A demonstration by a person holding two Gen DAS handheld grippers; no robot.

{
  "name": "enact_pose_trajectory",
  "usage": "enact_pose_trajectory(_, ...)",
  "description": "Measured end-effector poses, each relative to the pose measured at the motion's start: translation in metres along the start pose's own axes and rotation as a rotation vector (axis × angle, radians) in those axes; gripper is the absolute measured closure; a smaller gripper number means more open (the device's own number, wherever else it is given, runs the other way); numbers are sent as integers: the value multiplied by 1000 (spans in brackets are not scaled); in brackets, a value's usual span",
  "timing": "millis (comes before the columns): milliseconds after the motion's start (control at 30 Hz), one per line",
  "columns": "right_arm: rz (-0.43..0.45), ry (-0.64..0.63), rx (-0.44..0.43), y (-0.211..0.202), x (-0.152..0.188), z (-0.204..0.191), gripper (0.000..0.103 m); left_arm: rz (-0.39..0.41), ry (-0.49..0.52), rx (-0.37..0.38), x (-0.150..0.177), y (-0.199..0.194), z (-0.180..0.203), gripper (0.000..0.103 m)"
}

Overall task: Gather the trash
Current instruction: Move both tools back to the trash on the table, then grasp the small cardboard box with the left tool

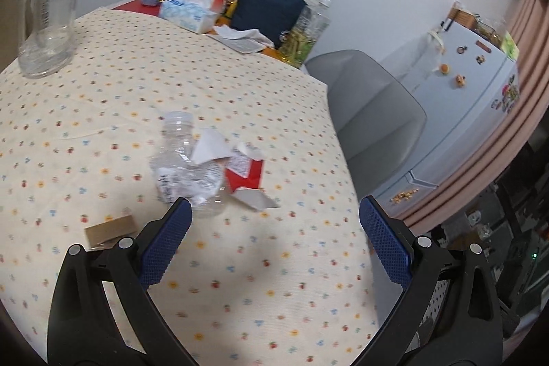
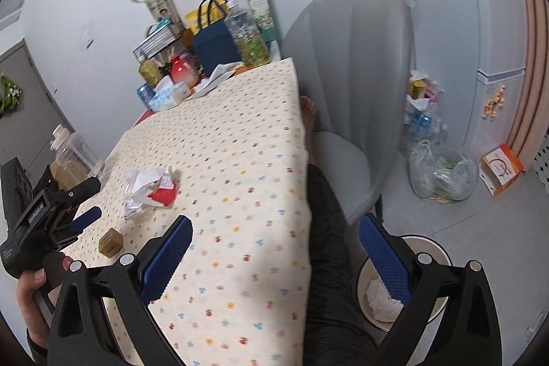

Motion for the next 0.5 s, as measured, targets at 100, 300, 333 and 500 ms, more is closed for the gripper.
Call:
enact_pose_trajectory(100, -13, -26, -13, 9, -1, -16, 8, -2, -21, -26, 3, -2, -19, 6)
enact_pose_trajectory(300, -41, -69, -37, 28, -1, -42, 8, -11, -64, -115, 11, -5, -60, 6)
enact_pose_trajectory(333, -47, -78, -41, 31, 0, -46, 8, -12, -70, -125, 12, -6, -65, 6)
enact_pose_trajectory(500, -71, -102, -39, 43, 3, -62, 8, -53, -111, -190, 19, 0, -95, 6)
Point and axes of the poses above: each gripper's, at about its wrist camera, not at the fingertips, and y roughly the way its jaws point, z to its right, x to its underside, the point moved 7 cm from there along y, roughly the way its jaws point, and after that the axes turned 13 degrees about -z, right-handed, at the moved point
